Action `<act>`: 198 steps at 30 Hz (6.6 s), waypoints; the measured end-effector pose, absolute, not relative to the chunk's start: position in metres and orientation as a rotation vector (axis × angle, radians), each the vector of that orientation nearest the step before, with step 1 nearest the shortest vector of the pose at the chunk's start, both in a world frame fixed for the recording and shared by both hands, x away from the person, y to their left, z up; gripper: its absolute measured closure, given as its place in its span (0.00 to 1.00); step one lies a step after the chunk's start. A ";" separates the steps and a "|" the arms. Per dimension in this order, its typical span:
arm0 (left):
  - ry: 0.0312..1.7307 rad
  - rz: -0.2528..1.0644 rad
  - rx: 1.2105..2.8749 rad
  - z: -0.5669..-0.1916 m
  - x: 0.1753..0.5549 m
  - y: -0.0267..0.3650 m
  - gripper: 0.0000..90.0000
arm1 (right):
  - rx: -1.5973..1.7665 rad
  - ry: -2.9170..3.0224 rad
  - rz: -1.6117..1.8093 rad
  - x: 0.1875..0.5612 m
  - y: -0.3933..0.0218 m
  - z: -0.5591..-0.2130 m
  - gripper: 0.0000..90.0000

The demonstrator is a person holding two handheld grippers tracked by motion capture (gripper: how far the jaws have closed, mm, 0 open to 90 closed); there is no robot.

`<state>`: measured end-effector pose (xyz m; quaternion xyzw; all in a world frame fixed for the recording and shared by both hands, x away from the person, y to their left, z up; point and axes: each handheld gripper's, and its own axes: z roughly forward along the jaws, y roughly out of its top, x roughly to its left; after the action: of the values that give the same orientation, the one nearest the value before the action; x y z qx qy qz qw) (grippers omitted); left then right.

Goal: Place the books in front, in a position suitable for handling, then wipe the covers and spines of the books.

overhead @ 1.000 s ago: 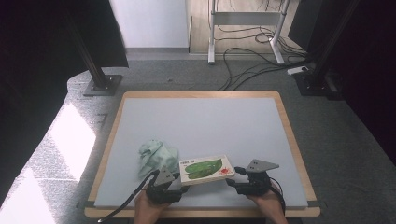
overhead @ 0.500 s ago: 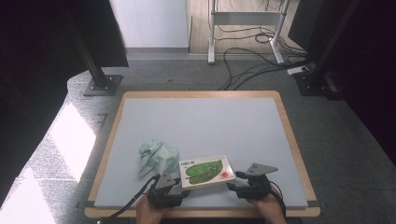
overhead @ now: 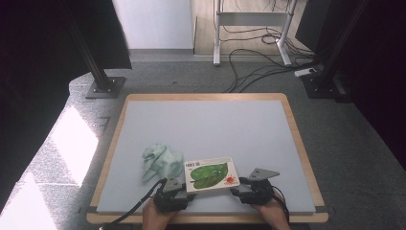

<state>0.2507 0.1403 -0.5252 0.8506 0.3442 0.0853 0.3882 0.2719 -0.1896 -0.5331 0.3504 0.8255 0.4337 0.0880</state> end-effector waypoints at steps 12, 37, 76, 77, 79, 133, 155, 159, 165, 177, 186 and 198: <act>0.920 0.213 2.150 -0.525 0.258 0.139 0.41 | 1.066 2.433 1.235 0.288 -0.190 -0.532 0.47; 0.857 0.223 2.159 -0.513 0.257 0.149 0.31 | 1.092 2.421 1.198 0.293 -0.201 -0.529 0.40; 1.067 0.369 2.192 -0.517 0.351 0.209 0.46 | 1.128 2.340 1.046 0.318 -0.233 -0.534 0.17; 1.074 0.398 2.189 -0.518 0.350 0.209 0.52 | 1.128 2.340 1.046 0.318 -0.233 -0.534 0.17; 1.077 0.409 2.188 -0.517 0.350 0.211 0.60 | 1.128 2.340 1.046 0.318 -0.233 -0.534 0.17; 0.779 0.222 2.220 -0.486 0.352 0.116 0.29 | 1.124 2.333 1.049 0.317 -0.232 -0.535 0.17; 0.836 0.218 2.100 -0.464 0.327 0.205 0.10 | 1.126 2.329 1.047 0.317 -0.232 -0.535 0.17; 0.862 0.221 2.124 -0.476 0.325 0.215 0.01 | 1.125 2.330 1.044 0.317 -0.232 -0.535 0.17; 0.882 0.248 2.190 -0.501 0.325 0.229 0.00 | 1.126 2.330 1.044 0.317 -0.232 -0.535 0.17; 0.893 0.299 2.267 -0.528 0.322 0.230 0.00 | 1.112 2.328 1.103 0.316 -0.233 -0.516 0.15; 0.889 0.326 2.279 -0.529 0.321 0.228 0.00 | 0.927 2.436 1.176 0.326 -0.193 -0.486 0.13; 0.889 0.325 2.279 -0.529 0.321 0.228 0.00 | 0.737 2.575 1.239 0.338 -0.130 -0.471 0.11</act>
<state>0.3209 0.2278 -0.5288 0.8716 0.3399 0.1242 0.3306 0.3383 -0.1297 -0.4708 0.2485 0.8687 0.4179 0.0950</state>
